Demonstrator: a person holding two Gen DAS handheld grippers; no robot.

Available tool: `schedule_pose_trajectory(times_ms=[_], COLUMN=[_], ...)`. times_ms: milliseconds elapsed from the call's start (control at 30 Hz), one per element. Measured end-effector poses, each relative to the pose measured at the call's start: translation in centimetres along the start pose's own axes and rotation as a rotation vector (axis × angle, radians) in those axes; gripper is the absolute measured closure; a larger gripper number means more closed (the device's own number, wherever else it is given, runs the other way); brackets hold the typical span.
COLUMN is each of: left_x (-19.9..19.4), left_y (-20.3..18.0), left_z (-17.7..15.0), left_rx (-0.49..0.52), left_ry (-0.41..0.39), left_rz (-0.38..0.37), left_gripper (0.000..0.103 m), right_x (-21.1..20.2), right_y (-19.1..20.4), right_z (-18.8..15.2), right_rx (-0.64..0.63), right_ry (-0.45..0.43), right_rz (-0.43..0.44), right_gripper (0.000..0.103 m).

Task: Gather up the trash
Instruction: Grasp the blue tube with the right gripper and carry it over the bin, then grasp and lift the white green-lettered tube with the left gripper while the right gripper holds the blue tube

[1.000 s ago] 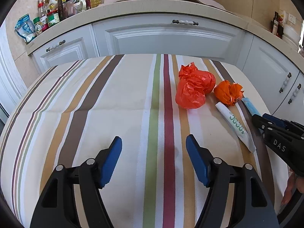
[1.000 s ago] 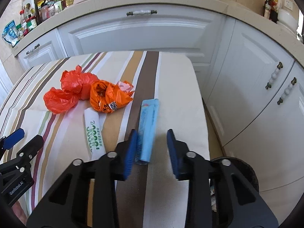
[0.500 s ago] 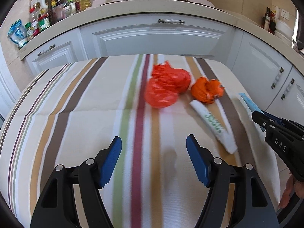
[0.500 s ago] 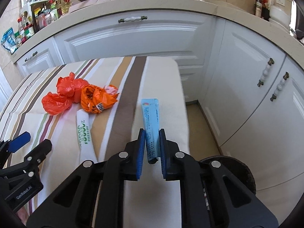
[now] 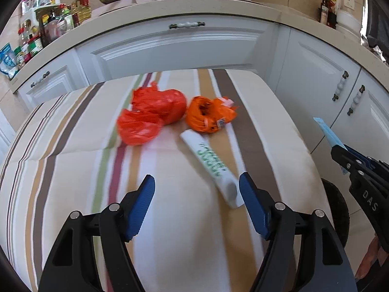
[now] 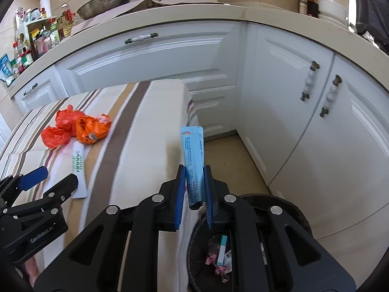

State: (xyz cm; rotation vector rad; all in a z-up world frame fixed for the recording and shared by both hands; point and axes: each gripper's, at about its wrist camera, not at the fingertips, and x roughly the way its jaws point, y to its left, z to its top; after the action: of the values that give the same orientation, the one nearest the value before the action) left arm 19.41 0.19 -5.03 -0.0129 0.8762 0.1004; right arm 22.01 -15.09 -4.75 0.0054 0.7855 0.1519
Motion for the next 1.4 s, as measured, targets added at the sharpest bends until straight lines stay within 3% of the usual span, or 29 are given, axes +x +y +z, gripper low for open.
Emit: schedule_pose_trajectory(times_ms=[200,500,800,1033,1400], left_x=[0.9,0.7,0.0,-1.3,-5.5], left_y=[-0.6,0.4,1.1,1.8,2.8], left_z=[0.0,-0.5,-0.8,-1.0,-0.9], left_rx=[0.013,-0.004,-0.017,-0.023,-0.037], left_ry=[0.018,0.011,-0.019,-0.085,-0.203], left_rz=[0.008,-0.016,-0.047,-0.042,-0.032], left_gripper=[0.035,0.083,0.084,0.085,0.085], right_x=[0.1,0.2,-0.2,-0.9,-4.4], right_y=[-1.3,-1.3,-0.6,-0.2,0.6], right_z=[-0.2,-0.5,-0.8,-0.9,-0.5], right_rx=[0.02,0.023,0.019,0.02,0.013], right_ry=[-0.004,-0.003,-0.009,-0.03,-0.134], right_rz=[-0.002,0.001,-0.002,0.001,0.01], right_gripper=[0.088,0.088,0.088,0.088,0.088])
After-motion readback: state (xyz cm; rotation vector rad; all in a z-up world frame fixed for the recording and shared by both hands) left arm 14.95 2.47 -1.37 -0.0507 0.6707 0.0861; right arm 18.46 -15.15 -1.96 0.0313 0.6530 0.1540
